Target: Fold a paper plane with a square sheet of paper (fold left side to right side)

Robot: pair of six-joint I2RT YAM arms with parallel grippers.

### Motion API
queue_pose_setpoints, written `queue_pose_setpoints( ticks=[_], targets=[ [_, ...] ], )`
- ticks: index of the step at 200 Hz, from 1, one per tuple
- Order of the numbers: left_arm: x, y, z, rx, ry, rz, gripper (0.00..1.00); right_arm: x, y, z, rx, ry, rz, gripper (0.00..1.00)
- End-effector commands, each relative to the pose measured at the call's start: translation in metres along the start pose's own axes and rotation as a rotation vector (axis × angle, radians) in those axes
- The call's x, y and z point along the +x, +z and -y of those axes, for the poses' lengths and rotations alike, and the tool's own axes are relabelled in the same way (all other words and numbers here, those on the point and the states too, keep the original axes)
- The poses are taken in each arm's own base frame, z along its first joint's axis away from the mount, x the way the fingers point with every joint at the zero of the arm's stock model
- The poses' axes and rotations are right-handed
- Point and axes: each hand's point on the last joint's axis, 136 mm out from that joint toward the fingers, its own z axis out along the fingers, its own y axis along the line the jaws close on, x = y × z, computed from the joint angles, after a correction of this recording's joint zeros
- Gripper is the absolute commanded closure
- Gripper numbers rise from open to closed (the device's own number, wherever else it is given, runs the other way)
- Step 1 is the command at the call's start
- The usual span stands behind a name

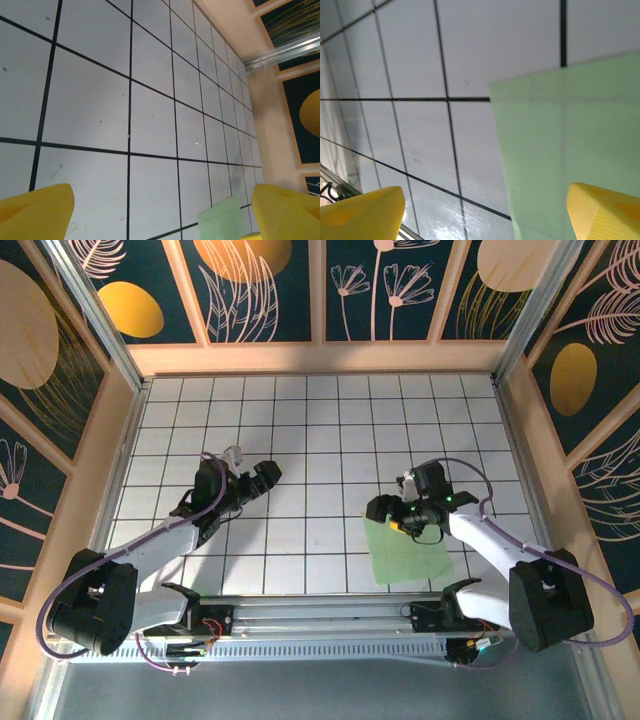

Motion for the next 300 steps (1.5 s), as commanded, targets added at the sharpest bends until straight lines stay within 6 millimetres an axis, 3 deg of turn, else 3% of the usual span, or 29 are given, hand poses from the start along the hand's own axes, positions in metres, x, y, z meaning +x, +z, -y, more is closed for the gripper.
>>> queue_pose_setpoints(
  ticks=[1, 70, 117, 142, 176, 222, 268, 285, 300],
  targets=[
    [-0.013, 0.0, 0.012, 0.021, 0.002, 0.047, 0.09, 0.019, 0.002, 0.016, 0.058, 0.035, -0.042, 0.16],
    [-0.021, -0.01, -0.005, -0.084, -0.007, 0.106, 0.08, 0.016, 0.029, 0.009, 0.022, 0.039, -0.049, 0.16],
    [-0.025, -0.015, -0.011, -0.125, -0.014, 0.139, 0.07, 0.005, 0.052, -0.019, -0.031, 0.043, -0.043, 0.16],
    [-0.028, -0.018, -0.012, -0.133, -0.017, 0.159, 0.07, -0.013, 0.063, -0.038, -0.05, 0.073, -0.018, 0.16],
    [-0.03, -0.021, -0.011, -0.14, -0.015, 0.166, 0.07, -0.024, 0.092, -0.065, -0.061, 0.118, -0.04, 0.17],
    [-0.028, -0.023, -0.015, -0.151, -0.029, 0.165, 0.07, -0.014, 0.131, -0.093, -0.058, 0.14, -0.112, 0.16],
    [-0.024, -0.023, -0.019, -0.166, -0.034, 0.153, 0.07, -0.024, 0.139, -0.115, -0.116, 0.142, -0.098, 0.16],
    [-0.02, -0.022, -0.021, -0.17, -0.035, 0.135, 0.08, -0.027, 0.134, -0.124, -0.146, 0.118, -0.083, 0.16],
    [-0.014, -0.019, -0.02, -0.158, -0.026, 0.097, 0.15, -0.032, 0.125, -0.137, -0.191, 0.086, -0.069, 0.16]
  ],
)
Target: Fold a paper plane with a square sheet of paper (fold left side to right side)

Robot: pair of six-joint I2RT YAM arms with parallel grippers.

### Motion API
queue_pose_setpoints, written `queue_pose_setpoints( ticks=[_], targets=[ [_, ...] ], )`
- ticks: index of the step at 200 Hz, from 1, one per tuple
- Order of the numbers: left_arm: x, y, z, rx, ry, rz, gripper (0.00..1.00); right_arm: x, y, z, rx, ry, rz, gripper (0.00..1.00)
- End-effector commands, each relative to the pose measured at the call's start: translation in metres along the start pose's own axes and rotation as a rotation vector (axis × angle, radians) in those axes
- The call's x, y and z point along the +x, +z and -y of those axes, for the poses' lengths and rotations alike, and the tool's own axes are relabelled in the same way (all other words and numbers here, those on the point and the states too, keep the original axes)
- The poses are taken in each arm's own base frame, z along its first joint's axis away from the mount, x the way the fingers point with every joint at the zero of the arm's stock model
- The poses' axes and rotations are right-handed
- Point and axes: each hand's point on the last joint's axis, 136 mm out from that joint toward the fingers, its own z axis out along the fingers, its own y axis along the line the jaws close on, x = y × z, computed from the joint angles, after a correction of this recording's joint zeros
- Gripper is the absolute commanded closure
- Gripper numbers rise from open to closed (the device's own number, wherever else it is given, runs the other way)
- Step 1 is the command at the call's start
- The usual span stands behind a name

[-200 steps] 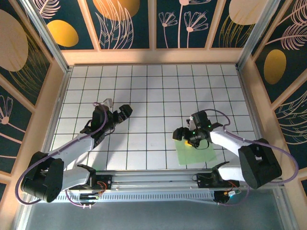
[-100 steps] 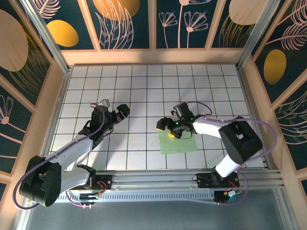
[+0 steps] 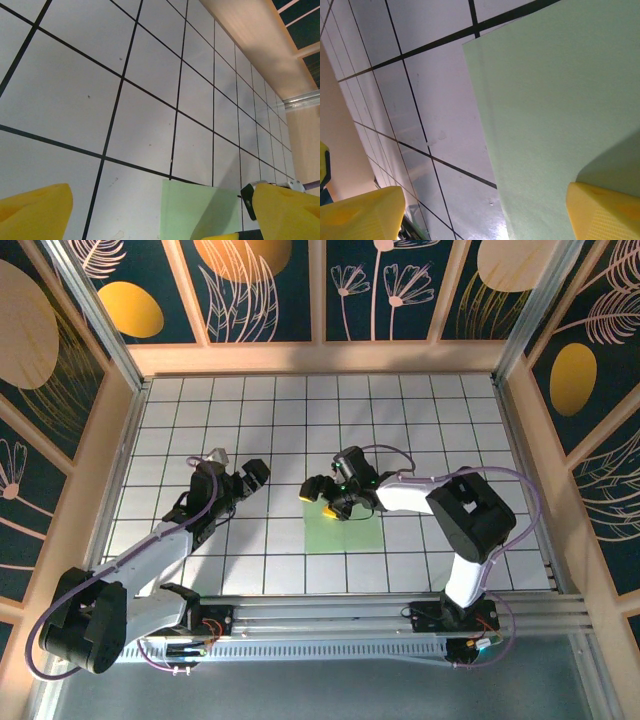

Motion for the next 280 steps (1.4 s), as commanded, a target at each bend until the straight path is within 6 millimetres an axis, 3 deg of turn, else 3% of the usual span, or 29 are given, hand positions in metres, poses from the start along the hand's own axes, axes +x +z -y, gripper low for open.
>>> queue_pose_setpoints(
  ticks=[1, 22, 42, 84, 103, 124, 176, 223, 280],
  targets=[
    [0.007, 0.0, 0.006, 0.019, 0.003, -0.045, 0.15, -0.001, -0.002, -0.014, -0.037, -0.028, 0.007, 0.16],
    [0.023, 0.005, 0.011, 0.051, 0.017, -0.139, 0.24, -0.008, -0.021, -0.029, -0.059, -0.077, 0.054, 0.16],
    [0.039, 0.008, 0.016, 0.095, 0.014, -0.23, 0.31, -0.021, -0.045, -0.023, -0.002, -0.132, 0.121, 0.16],
    [0.078, 0.014, 0.033, 0.183, -0.011, -0.415, 0.41, -0.053, -0.086, 0.057, 0.378, -0.217, 0.198, 0.12],
    [0.098, 0.019, 0.041, 0.19, -0.009, -0.493, 0.51, -0.066, -0.093, 0.078, 0.523, -0.272, 0.201, 0.08],
    [0.118, 0.026, 0.047, 0.188, -0.009, -0.546, 0.55, -0.075, -0.086, 0.088, 0.592, -0.308, 0.178, 0.06],
    [0.161, 0.039, 0.049, 0.144, 0.017, -0.673, 0.66, -0.079, -0.063, 0.09, 0.577, -0.318, 0.145, 0.05],
    [0.177, 0.049, 0.03, 0.057, 0.031, -0.72, 0.71, -0.071, -0.059, 0.095, 0.597, -0.324, 0.111, 0.05],
    [0.188, 0.055, 0.006, -0.037, 0.026, -0.748, 0.76, -0.055, -0.056, 0.087, 0.592, -0.347, 0.065, 0.07]
  ],
)
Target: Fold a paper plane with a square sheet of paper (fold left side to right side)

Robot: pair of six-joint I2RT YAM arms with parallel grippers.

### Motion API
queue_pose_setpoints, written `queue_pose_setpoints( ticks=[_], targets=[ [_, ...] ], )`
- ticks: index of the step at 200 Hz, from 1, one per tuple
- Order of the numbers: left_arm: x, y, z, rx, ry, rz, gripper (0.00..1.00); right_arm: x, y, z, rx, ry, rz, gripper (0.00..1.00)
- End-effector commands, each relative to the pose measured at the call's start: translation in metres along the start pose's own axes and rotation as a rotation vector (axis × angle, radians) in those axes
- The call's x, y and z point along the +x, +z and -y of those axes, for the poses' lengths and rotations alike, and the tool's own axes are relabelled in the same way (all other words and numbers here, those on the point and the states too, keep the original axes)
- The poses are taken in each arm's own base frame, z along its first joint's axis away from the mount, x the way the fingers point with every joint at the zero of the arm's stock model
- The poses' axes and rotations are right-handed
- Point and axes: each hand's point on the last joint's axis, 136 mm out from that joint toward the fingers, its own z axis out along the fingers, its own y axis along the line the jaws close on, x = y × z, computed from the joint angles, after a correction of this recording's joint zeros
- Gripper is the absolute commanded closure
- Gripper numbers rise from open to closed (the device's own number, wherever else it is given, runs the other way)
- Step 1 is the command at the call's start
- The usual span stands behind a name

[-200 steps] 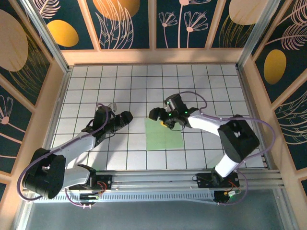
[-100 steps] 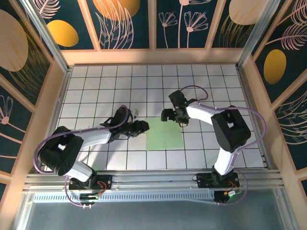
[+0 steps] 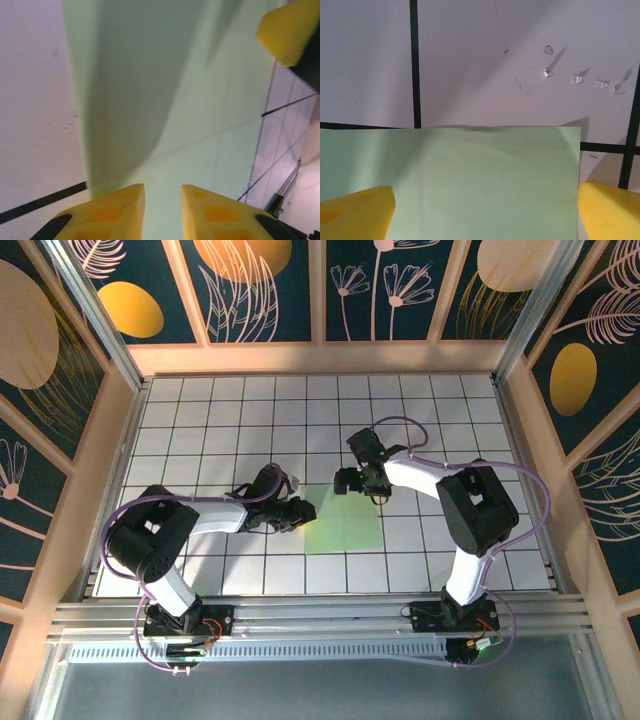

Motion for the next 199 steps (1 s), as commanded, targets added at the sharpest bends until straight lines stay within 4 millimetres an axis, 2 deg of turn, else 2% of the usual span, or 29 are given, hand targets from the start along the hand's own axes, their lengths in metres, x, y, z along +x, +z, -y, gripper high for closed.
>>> queue_pose_setpoints(
  ticks=[1, 54, 85, 157, 199],
  targets=[
    [0.003, 0.004, -0.009, -0.051, -0.017, -0.019, 0.76, 0.02, 0.001, -0.008, 0.005, -0.035, -0.072, 0.07],
    [-0.001, 0.003, -0.011, -0.069, -0.021, -0.002, 0.79, 0.033, -0.011, -0.027, -0.018, -0.058, -0.099, 0.08],
    [-0.004, 0.004, -0.008, -0.054, -0.024, 0.013, 0.79, 0.042, -0.014, -0.03, -0.011, -0.071, -0.119, 0.13],
    [-0.007, 0.004, 0.0, -0.019, -0.032, 0.023, 0.79, 0.055, -0.004, -0.04, -0.049, -0.086, -0.204, 0.38],
    [-0.013, 0.0, 0.009, 0.009, -0.018, 0.05, 0.78, 0.057, 0.0, -0.04, -0.074, -0.074, -0.217, 0.6]
  ],
)
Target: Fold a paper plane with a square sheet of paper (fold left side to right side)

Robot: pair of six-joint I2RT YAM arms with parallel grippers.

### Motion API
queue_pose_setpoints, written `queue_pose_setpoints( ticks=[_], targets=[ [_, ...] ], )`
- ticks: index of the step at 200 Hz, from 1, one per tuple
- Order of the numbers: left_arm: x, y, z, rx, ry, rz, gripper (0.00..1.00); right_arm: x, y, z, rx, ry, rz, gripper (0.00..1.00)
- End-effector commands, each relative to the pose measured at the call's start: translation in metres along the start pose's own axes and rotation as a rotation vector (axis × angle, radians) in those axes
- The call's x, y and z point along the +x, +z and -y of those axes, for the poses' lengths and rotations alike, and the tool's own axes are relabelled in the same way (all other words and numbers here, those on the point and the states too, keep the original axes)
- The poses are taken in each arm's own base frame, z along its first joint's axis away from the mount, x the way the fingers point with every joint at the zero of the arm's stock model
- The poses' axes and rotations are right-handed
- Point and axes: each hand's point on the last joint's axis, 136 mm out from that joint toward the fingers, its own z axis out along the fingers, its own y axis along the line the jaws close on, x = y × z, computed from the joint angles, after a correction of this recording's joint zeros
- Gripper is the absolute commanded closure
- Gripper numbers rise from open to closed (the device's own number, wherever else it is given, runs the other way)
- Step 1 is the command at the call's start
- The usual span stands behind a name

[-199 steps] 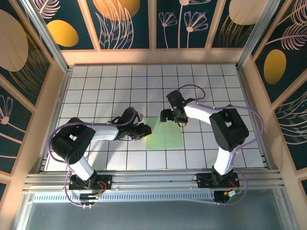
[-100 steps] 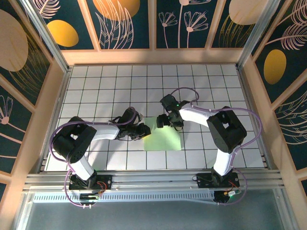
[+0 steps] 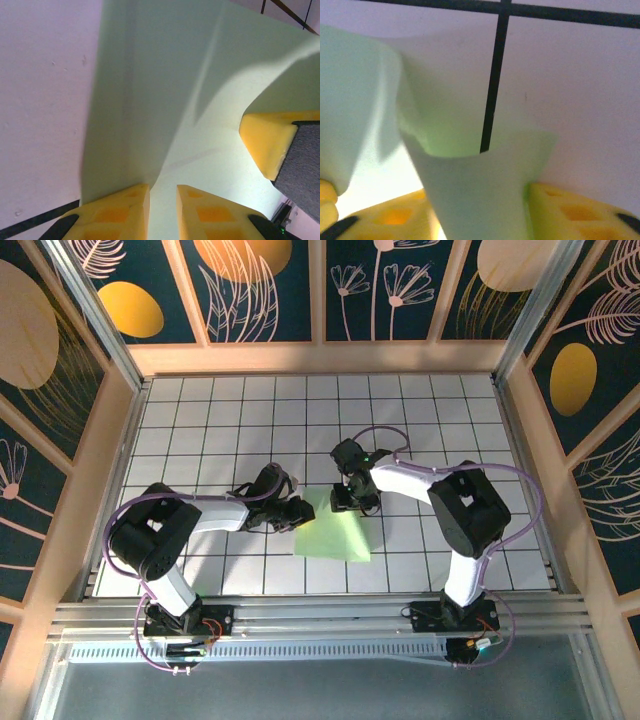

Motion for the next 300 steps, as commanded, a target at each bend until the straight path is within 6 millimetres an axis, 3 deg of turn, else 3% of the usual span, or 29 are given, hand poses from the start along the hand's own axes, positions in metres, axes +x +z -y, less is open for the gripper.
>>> queue_pose_setpoints(
  ticks=[1, 25, 49, 76, 81, 107, 129, 153, 169, 200, 256, 300],
  targets=[
    [-0.008, -0.002, 0.013, 0.034, -0.001, 0.033, 0.78, 0.005, 0.004, -0.004, -0.029, 0.013, -0.037, 0.61],
    [-0.018, -0.016, 0.032, 0.087, 0.05, 0.068, 0.7, 0.003, -0.002, -0.005, -0.1, 0.031, -0.026, 0.68],
    [-0.036, -0.042, 0.041, 0.158, 0.065, 0.114, 0.63, -0.005, -0.017, -0.014, -0.247, 0.028, 0.004, 0.7],
    [-0.065, -0.082, 0.034, 0.217, 0.06, 0.218, 0.52, -0.012, -0.043, -0.031, -0.452, -0.016, 0.055, 0.71],
    [-0.07, -0.09, 0.033, 0.229, 0.065, 0.239, 0.49, -0.02, -0.05, -0.025, -0.475, -0.003, 0.08, 0.71],
    [-0.087, -0.127, 0.043, 0.327, 0.116, 0.333, 0.38, -0.031, -0.09, -0.031, -0.639, -0.056, 0.163, 0.71],
    [-0.09, -0.161, 0.072, 0.494, 0.225, 0.399, 0.26, -0.038, -0.131, -0.039, -0.785, -0.127, 0.24, 0.72],
    [-0.072, -0.202, 0.121, 0.71, 0.438, 0.433, 0.17, -0.039, -0.183, -0.053, -0.919, -0.242, 0.314, 0.72],
    [-0.066, -0.219, 0.138, 0.752, 0.541, 0.453, 0.12, -0.037, -0.21, -0.062, -0.979, -0.312, 0.347, 0.73],
    [-0.06, -0.236, 0.157, 0.782, 0.67, 0.479, 0.06, -0.03, -0.256, -0.08, -1.098, -0.422, 0.373, 0.74],
    [-0.056, -0.235, 0.173, 0.825, 0.752, 0.399, 0.06, -0.015, -0.335, -0.105, -1.257, -0.612, 0.453, 0.76],
    [-0.039, -0.224, 0.196, 0.847, 0.873, 0.295, 0.05, -0.008, -0.357, -0.123, -1.316, -0.71, 0.446, 0.76]
  ],
)
